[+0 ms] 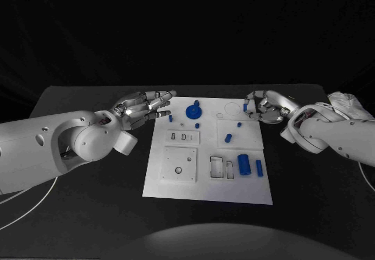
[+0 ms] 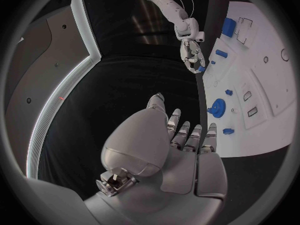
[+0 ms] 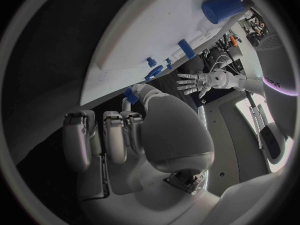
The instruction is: Assemble the parts on the task board
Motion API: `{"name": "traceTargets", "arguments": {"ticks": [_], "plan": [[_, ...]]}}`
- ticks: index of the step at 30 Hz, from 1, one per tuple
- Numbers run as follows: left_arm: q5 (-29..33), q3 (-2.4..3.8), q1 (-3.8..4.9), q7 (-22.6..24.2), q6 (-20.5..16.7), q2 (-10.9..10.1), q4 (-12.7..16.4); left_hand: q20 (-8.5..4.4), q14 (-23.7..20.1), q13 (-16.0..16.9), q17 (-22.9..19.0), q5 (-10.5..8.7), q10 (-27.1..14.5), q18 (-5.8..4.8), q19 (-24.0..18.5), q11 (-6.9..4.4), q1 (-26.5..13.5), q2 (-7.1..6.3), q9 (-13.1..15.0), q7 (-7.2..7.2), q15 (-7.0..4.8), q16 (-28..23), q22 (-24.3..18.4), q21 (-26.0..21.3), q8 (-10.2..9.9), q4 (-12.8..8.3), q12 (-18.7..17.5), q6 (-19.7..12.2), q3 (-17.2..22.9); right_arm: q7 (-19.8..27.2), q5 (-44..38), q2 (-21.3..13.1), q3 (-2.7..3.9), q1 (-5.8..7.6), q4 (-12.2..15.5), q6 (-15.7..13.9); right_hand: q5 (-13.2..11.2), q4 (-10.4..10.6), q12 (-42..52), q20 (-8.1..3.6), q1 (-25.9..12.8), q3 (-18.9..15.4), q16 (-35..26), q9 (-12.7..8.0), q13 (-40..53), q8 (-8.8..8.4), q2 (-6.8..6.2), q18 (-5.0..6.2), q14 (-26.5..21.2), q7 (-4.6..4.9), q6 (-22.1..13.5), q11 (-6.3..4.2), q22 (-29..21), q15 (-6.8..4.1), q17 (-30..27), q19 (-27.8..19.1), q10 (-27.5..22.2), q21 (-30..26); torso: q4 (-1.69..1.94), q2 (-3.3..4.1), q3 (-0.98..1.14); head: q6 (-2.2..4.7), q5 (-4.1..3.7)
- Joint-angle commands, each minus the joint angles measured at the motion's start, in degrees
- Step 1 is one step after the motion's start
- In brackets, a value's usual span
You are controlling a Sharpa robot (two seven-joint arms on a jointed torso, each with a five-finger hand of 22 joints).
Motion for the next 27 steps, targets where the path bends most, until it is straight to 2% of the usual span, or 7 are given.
{"name": "traceTargets", "arguments": {"ticks": [1, 5, 13, 16, 18, 24, 27], "plan": [[-0.2, 0.05, 0.01, 0.1, 1.0, 0.2, 0.1, 0.1, 0.0, 0.1, 0.1, 0.31, 0.0, 0.25, 0.2, 0.29, 0.4, 0.18, 0.1, 0.33, 0.23, 0.4, 0.1, 0.3, 0.2, 0.0, 0.3, 0.1, 0.2, -1.5, 1.4, 0.7, 0.0, 0.24, 1.6, 3.9, 0.3, 0.2, 0.2, 0.2, -0.4, 0.4, 0.2, -0.2, 15.1, 0.22, 0.08, 0.53, 5.9, -0.12, 0.5, 0.19, 13.3, 0.14, 15.1, 1.9, 6.0, -0.5, 0.17, 0.03, 0.1, 0.01, -0.18], [-0.2, 0.05, 0.01, -0.1, 1.1, 0.3, 0.0, 0.1, 0.0, 0.1, 0.1, 0.31, 0.1, 0.24, 0.2, 0.33, 0.4, 0.18, 0.1, 0.36, 0.24, 0.4, 0.1, 0.3, 0.3, 0.0, 0.4, 0.2, 0.2, -2.5, 3.5, 1.5, 0.0, 0.48, 4.2, 6.7, 0.4, 0.1, 0.2, 0.19, -0.3, 0.5, 0.2, -0.3, 15.1, 0.23, 0.23, 0.66, 5.9, -0.09, 0.5, 0.21, 13.1, 0.15, 15.1, 1.5, 6.0, -0.9, 0.31, -0.04, 0.09, 0.01, -0.15], [-0.2, 0.05, 0.01, -0.2, 1.1, 0.3, 0.0, 0.1, 0.0, 0.1, 0.1, 0.3, 0.1, 0.23, 0.2, 0.35, 0.3, 0.19, 0.1, 0.37, 0.25, 0.4, 0.1, 0.3, 0.3, 0.0, 0.4, 0.2, 0.2, -3.3, 7.1, 3.6, 0.02, 0.78, 8.4, 10.8, 0.4, 0.3, 0.2, 0.21, -0.4, 0.7, 0.2, -0.5, 15.1, 0.32, 0.58, 0.75, 5.9, 0.05, 0.5, 0.3, 13.0, 0.2, 15.1, 1.2, 6.0, -1.2, 0.3, -0.04, 0.04, 0.01, 0.46], [-0.2, 0.05, 0.01, -0.2, 1.1, 0.4, 0.0, 0.1, 0.0, 0.1, 0.1, 0.3, 0.1, 0.23, 0.2, 0.35, 0.3, 0.19, 0.1, 0.37, 0.25, 0.4, 0.1, 0.3, 0.3, 0.0, 0.4, 0.2, 0.2, -3.4, 8.4, 4.7, 0.02, 0.86, 9.1, 11.9, 0.4, 0.3, 0.2, 0.22, -0.4, 0.8, 0.2, -0.6, 15.1, 0.36, 0.72, 0.8, 5.9, 0.11, 0.6, 0.35, 12.9, 0.24, 15.1, 1.0, 6.0, -1.4, 0.13, -0.08, -0.02, 0.01, 0.89], [-0.2, 0.05, 0.01, -0.2, 1.2, 0.5, 0.0, 0.1, 0.0, 0.1, 0.1, 0.3, 0.1, 0.23, 0.2, 0.35, 0.3, 0.19, 0.1, 0.37, 0.25, 0.4, 0.1, 0.3, 0.3, 0.0, 0.4, 0.2, 0.2, -3.5, 8.9, 5.4, 0.03, 0.89, 9.4, 12.6, 0.4, 0.3, 0.2, 0.23, -0.5, 0.8, 0.2, -0.7, 15.1, 0.38, 0.76, 0.81, 5.9, 0.13, 0.6, 0.37, 12.9, 0.26, 15.1, 1.0, 6.0, -1.4, 0.16, -0.06, -0.05, 0.01, 0.99], [-0.2, 0.05, 0.01, -0.2, 1.3, 0.9, -0.3, 0.1, 0.0, 0.1, 0.1, 0.3, 0.1, 0.23, 0.2, 0.35, 0.3, 0.19, 0.1, 0.37, 0.25, 0.4, 0.1, 0.3, 0.3, 0.0, 0.4, 0.2, 0.2, -3.9, 9.6, 7.4, 0.03, 0.94, 10.1, 14.5, 0.3, 0.6, 0.2, 0.32, -1.0, 0.8, 0.2, -1.0, 15.1, 0.44, 0.96, 0.91, 5.9, 0.23, 0.7, 0.5, 12.8, 0.39, 15.1, 0.7, 6.0, -1.8, 0.29, -0.06, -0.01, 0.01, 1.08], [-0.2, 0.05, 0.01, -0.1, 1.3, 0.9, -0.4, 0.1, 0.0, 0.1, 0.1, 0.3, 0.1, 0.23, 0.2, 0.35, 0.3, 0.19, 0.1, 0.37, 0.25, 0.4, 0.1, 0.3, 0.3, 0.0, 0.4, 0.2, 0.2, -4.2, 9.6, 8.2, 0.03, 0.95, 10.0, 15.0, 0.2, 0.7, 0.2, 0.35, -1.2, 0.8, 0.2, -1.2, 15.1, 0.43, 0.98, 0.99, 5.9, 0.25, 0.7, 0.54, 12.7, 0.44, 15.1, 0.4, 6.0, -2.0, 0.17, -0.08, 0.03, 0.01, 1.21]]}}
